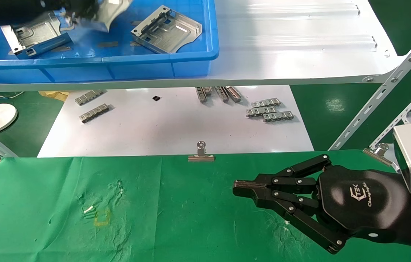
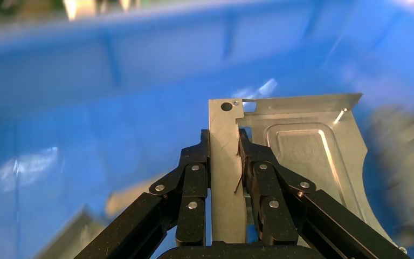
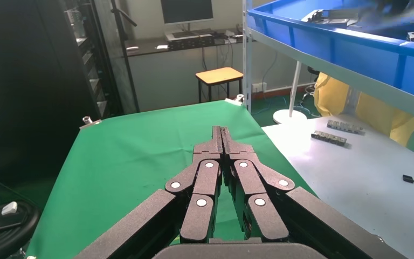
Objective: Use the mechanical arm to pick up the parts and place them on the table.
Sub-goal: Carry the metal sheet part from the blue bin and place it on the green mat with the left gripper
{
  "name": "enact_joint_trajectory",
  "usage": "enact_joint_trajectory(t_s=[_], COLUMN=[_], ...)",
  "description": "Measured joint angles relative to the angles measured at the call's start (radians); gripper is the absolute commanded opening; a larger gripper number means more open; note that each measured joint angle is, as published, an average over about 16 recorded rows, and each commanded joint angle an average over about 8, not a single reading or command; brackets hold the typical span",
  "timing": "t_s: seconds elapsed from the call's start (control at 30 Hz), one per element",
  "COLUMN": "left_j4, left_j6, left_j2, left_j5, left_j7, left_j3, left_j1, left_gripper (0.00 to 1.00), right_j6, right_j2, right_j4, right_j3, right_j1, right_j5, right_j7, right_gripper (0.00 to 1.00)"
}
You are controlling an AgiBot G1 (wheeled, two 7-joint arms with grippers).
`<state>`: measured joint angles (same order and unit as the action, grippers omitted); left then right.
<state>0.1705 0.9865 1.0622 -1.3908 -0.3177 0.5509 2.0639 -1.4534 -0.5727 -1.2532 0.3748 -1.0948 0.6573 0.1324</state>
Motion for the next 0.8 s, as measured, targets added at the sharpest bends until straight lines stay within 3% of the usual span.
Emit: enact_joint_trajectory(t_s=[0.1,0.5,0.8], left_j4=[0.049,0.371,0.515], left_j6=[0.101,0.551,0.605], left_j2=[-0.031,-0.206,-0.319], left_j5=[0.046,0.259,0.344], left_j7=[0.054,0.38,0.662], left_j3=[-0.025,-0.047,0.063], left_j1=[-0.014,-0.184,-0.357], left_gripper=[0.0,0.0,0.0], right_j6=[0.0,0.0,0.0], right_j2=[0.0,0.0,0.0], right_j4=[0.0,0.0,0.0], right_j3=[0.0,0.0,0.0], right_j1=[0.0,0.0,0.0], right_j5=[0.0,0.0,0.0], right_j7=[0.0,0.0,0.0], right_gripper=[1.0,1.0,1.0])
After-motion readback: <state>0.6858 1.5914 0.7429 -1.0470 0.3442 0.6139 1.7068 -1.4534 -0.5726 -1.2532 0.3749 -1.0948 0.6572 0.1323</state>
